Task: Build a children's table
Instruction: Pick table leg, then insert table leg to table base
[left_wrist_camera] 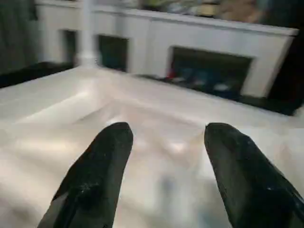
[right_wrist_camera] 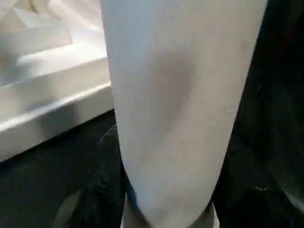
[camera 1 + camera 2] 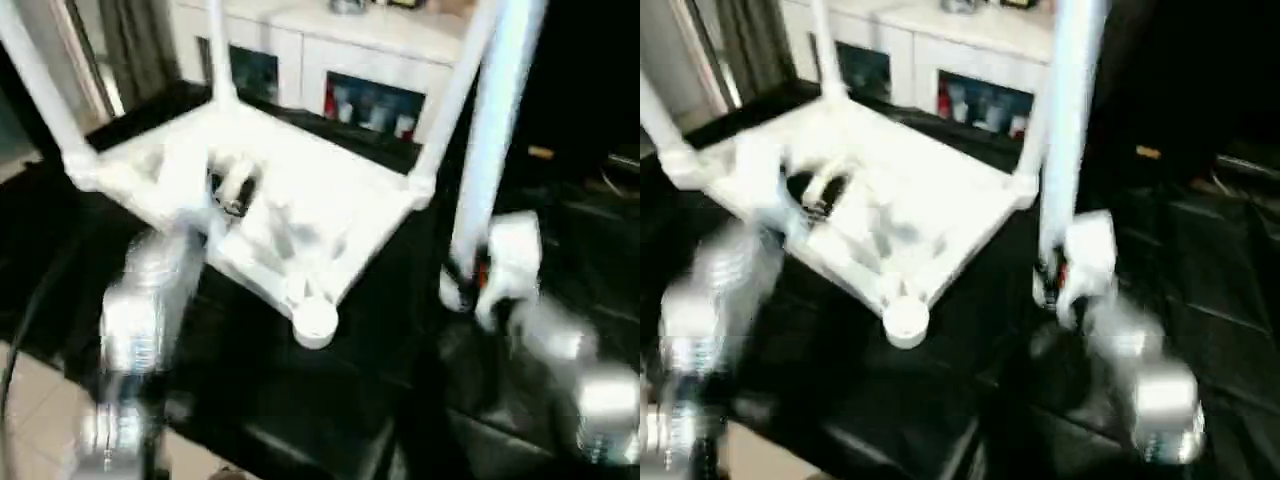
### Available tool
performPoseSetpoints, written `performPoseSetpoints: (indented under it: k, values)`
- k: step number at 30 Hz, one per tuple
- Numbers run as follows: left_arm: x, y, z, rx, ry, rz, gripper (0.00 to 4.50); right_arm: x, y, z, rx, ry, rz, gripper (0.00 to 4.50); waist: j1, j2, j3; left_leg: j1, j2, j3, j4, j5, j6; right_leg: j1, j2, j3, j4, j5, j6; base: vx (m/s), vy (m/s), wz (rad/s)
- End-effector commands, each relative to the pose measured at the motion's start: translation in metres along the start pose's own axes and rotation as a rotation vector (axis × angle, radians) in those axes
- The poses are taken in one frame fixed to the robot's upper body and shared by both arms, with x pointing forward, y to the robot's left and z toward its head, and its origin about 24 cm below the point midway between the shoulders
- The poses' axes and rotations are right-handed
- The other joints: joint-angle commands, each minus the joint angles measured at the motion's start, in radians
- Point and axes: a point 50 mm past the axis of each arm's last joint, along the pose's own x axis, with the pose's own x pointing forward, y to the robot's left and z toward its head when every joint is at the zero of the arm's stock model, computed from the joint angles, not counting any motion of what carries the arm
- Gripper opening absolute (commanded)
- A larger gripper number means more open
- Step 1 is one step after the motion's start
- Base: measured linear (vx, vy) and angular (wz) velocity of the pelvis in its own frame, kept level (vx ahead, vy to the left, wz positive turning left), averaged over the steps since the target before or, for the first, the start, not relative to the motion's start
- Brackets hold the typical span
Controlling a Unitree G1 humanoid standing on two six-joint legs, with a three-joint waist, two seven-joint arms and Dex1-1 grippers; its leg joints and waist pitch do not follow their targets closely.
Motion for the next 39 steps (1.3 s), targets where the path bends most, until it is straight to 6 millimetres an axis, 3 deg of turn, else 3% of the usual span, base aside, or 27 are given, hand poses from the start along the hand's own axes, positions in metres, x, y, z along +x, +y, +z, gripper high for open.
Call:
performPoseSetpoints:
  k: [1,2,4,5,6,7,8,9,10,11,12,13,14,15,16,17,18,19,21,23,24,25,26,28,30,34,39]
  values:
    - [-0.003,0.005,0.008,0.04,-0.06,0.084,2.9,0.001,0.0,0.012,0.087,-0.106,-0.025,1.93,0.01,-0.001,-0.073,0.034,-0.006,0.064,-0.012,-0.179,0.066,0.024,-0.073,0.125,-0.122,-0.515,-0.056,0.0,0.0,0.0]
    - [-0.004,0.004,0.008,0.035,-0.061,0.086,2.9,0.003,0.0,0.011,0.115,-0.108,-0.036,1.93,0.018,-0.019,-0.076,0.03,-0.017,0.062,0.0,-0.212,0.064,0.041,-0.073,0.154,-0.116,-0.552,-0.066,-0.047,0.052,-0.28]
    - [-0.004,0.001,0.008,0.023,-0.055,0.061,2.9,0.007,-0.001,0.01,0.149,-0.115,-0.057,1.93,0.066,-0.039,-0.053,0.017,-0.032,0.027,0.079,-0.268,0.069,0.051,-0.112,0.306,-0.164,-0.735,-0.089,-0.051,0.079,-0.34]
    - [-0.003,-0.001,0.008,0.032,-0.054,0.047,2.9,0.008,-0.002,0.009,0.153,-0.118,-0.061,1.93,0.07,-0.032,-0.048,0.019,-0.033,0.014,0.08,-0.267,0.065,0.047,-0.103,0.325,-0.167,-0.755,-0.092,-0.075,0.169,-0.4]
    - [-0.002,-0.002,0.009,0.058,-0.06,0.032,2.9,0.01,-0.003,0.008,0.166,-0.113,-0.068,1.93,0.057,-0.028,-0.047,0.027,-0.051,0.007,0.055,-0.259,0.075,0.031,-0.032,0.326,-0.152,-0.736,-0.069,-0.075,0.169,-0.4]
    - [-0.001,-0.004,0.008,0.074,-0.067,0.021,2.9,0.011,-0.003,0.006,0.167,-0.106,-0.076,1.93,0.036,-0.009,-0.052,0.085,-0.05,0.032,0.012,-0.305,0.112,-0.033,0.047,0.277,-0.129,-0.647,-0.033,-0.133,0.218,-0.39]
    - [-0.001,-0.004,0.007,0.07,-0.066,0.018,2.9,0.011,-0.003,0.005,0.162,-0.105,-0.076,1.93,0.004,-0.005,-0.046,0.122,-0.043,0.041,-0.01,-0.383,0.143,-0.079,0.08,0.214,-0.106,-0.595,-0.028,-0.139,0.228,-0.35]
    - [-0.001,-0.005,0.007,0.074,-0.068,0.016,2.9,0.011,-0.004,0.004,0.16,-0.102,-0.079,1.93,-0.022,0.013,-0.041,0.113,0.002,0.078,-0.063,-0.523,0.199,-0.102,0.091,0.085,-0.001,-0.473,-0.055,-0.139,0.228,-0.35]
    - [0.0,-0.006,0.006,0.085,-0.075,0.014,2.9,0.011,-0.004,0.003,0.157,-0.097,-0.085,1.93,-0.025,0.016,-0.044,0.065,0.063,0.111,-0.112,-0.625,0.193,-0.06,0.033,-0.009,0.103,-0.337,-0.094,-0.1,0.24,-0.53]
    - [0.0,-0.006,0.006,0.089,-0.075,0.014,2.9,0.011,-0.004,0.003,0.163,-0.098,-0.087,1.93,-0.022,0.009,-0.047,0.067,0.1,0.111,-0.125,-0.634,0.176,-0.034,-0.001,-0.038,0.141,-0.261,-0.107,-0.098,0.223,-0.62]
    - [0.001,-0.007,0.006,0.095,-0.075,0.014,2.9,0.011,-0.005,0.002,0.173,-0.099,-0.091,1.93,0.0,0.007,-0.03,0.059,0.144,0.142,-0.156,-0.695,0.08,-0.016,-0.032,-0.072,0.175,-0.211,-0.11,-0.098,0.223,-0.62]
    - [0.003,-0.009,0.009,0.128,-0.086,0.017,2.9,0.011,-0.005,0.001,0.191,-0.097,-0.098,1.93,0.012,0.0,-0.037,0.078,0.149,0.145,-0.159,-0.72,-0.029,0.006,-0.057,-0.043,0.156,-0.266,-0.094,-0.059,0.149,-0.59]
    - [0.004,-0.011,0.01,0.131,-0.087,0.016,2.9,0.011,-0.005,0.0,0.198,-0.096,-0.101,1.93,0.008,-0.018,-0.049,0.117,0.113,0.153,-0.12,-0.682,-0.1,-0.017,-0.071,-0.008,0.088,-0.331,-0.105,-0.019,0.112,-0.64]
    - [0.005,-0.011,0.011,0.128,-0.086,0.015,2.9,0.012,-0.005,0.0,0.198,-0.097,-0.102,1.93,0.038,-0.013,-0.056,0.098,0.018,0.098,0.066,-0.512,-0.136,-0.01,-0.201,0.138,-0.073,-0.522,-0.131,-0.019,0.112,-0.64]
    - [0.006,-0.013,0.012,0.13,-0.087,0.013,2.9,0.011,-0.005,-0.001,0.203,-0.092,-0.104,1.93,0.042,-0.032,-0.058,0.017,-0.002,0.014,0.11,-0.331,-0.033,0.088,-0.219,0.205,-0.095,-0.574,-0.172,0.026,0.152,-0.79]
    - [0.009,-0.016,0.014,0.144,-0.092,0.003,2.9,0.01,-0.007,-0.003,0.194,-0.091,-0.119,1.93,0.04,-0.02,-0.049,-0.013,0.009,-0.022,0.087,-0.203,-0.007,0.101,-0.212,0.148,-0.086,-0.582,-0.182,0.025,0.169,-0.72]
    - [0.009,-0.016,0.014,0.144,-0.092,0.003,2.9,0.01,-0.007,-0.003,0.194,-0.091,-0.119,1.93,0.019,0.023,-0.059,-0.038,0.027,-0.046,-0.041,-0.044,0.008,0.093,-0.079,0.017,-0.039,-0.396,-0.143,0.025,0.169,-0.72]
    - [0.012,-0.018,0.014,0.159,-0.089,0.003,2.9,0.009,-0.008,-0.004,0.184,-0.083,-0.115,1.93,-0.019,0.066,-0.09,0.042,0.129,-0.125,-0.049,0.068,-0.045,0.032,-0.039,0.003,0.042,-0.101,-0.086,0.019,0.109,-0.17]
    - [0.014,-0.018,0.013,0.15,-0.083,0.014,2.9,0.01,-0.009,-0.003,0.163,-0.075,-0.108,1.93,-0.048,0.075,-0.092,0.066,0.179,-0.148,-0.057,0.237,-0.016,-0.017,-0.026,0.005,0.093,-0.075,-0.036,0.024,0.056,0.22]
    - [0.018,-0.017,0.008,0.165,-0.044,-0.009,2.9,0.011,-0.008,0.0,0.117,-0.085,-0.057,1.93,-0.062,0.069,-0.092,0.062,0.14,-0.137,-0.04,0.408,0.166,-0.03,-0.025,0.02,0.099,-0.099,-0.029,-0.01,-0.026,0.03]
    - [0.019,-0.016,0.007,0.175,-0.042,-0.022,2.9,0.011,-0.007,0.001,0.113,-0.088,-0.042,1.93,-0.056,0.06,-0.097,0.05,0.088,-0.103,-0.006,0.449,0.296,-0.016,-0.037,0.039,0.054,-0.018,-0.093,-0.02,-0.053,0.05]
    - [0.022,-0.014,0.007,0.177,-0.032,-0.057,2.9,0.013,-0.007,0.006,0.098,-0.098,-0.005,1.93,-0.047,0.032,-0.104,0.012,-0.013,-0.038,0.046,0.385,0.332,0.031,-0.067,0.064,-0.006,0.163,-0.18,-0.026,-0.118,0.03]
    - [0.024,-0.013,0.007,0.189,-0.034,-0.063,2.9,0.013,-0.007,0.007,0.096,-0.098,0.001,1.93,-0.036,0.016,-0.107,-0.031,-0.05,-0.018,0.049,0.341,0.328,0.073,-0.081,0.073,0.004,0.267,-0.211,-0.049,-0.156,0.04]
    - [0.033,-0.009,0.01,0.236,-0.031,-0.135,2.9,0.016,-0.008,0.011,0.07,-0.102,0.037,1.93,-0.006,-0.008,-0.085,-0.038,-0.05,-0.005,0.004,0.019,0.19,0.091,-0.09,0.081,-0.034,0.204,-0.082,-0.062,-0.157,0.02]
    - [0.041,-0.005,0.015,0.303,-0.013,-0.223,2.9,0.018,-0.008,0.016,0.041,-0.106,0.1,1.93,0.003,0.012,-0.075,-0.02,-0.036,-0.004,-0.021,-0.078,0.126,0.079,-0.074,0.073,-0.063,-0.134,-0.033,-0.085,-0.139,-0.03]
    - [0.037,-0.005,0.016,0.31,0.082,-0.577,3.18,0.017,-0.006,0.021,-0.002,-0.108,0.209,1.93,-0.006,0.028,-0.062,0.001,0.01,-0.01,-0.067,-0.198,0.049,0.07,-0.063,0.063,-0.075,-0.362,-0.105,-0.077,-0.05,-0.04]
    - [0.019,0.006,0.002,0.421,0.332,-0.907,3.57,0.01,-0.004,0.02,-0.034,-0.08,0.388,1.93,-0.005,0.034,-0.066,0.005,0.016,-0.003,-0.069,-0.191,0.045,0.074,-0.069,0.067,-0.06,-0.233,-0.171,0.0,0.0,0.0]
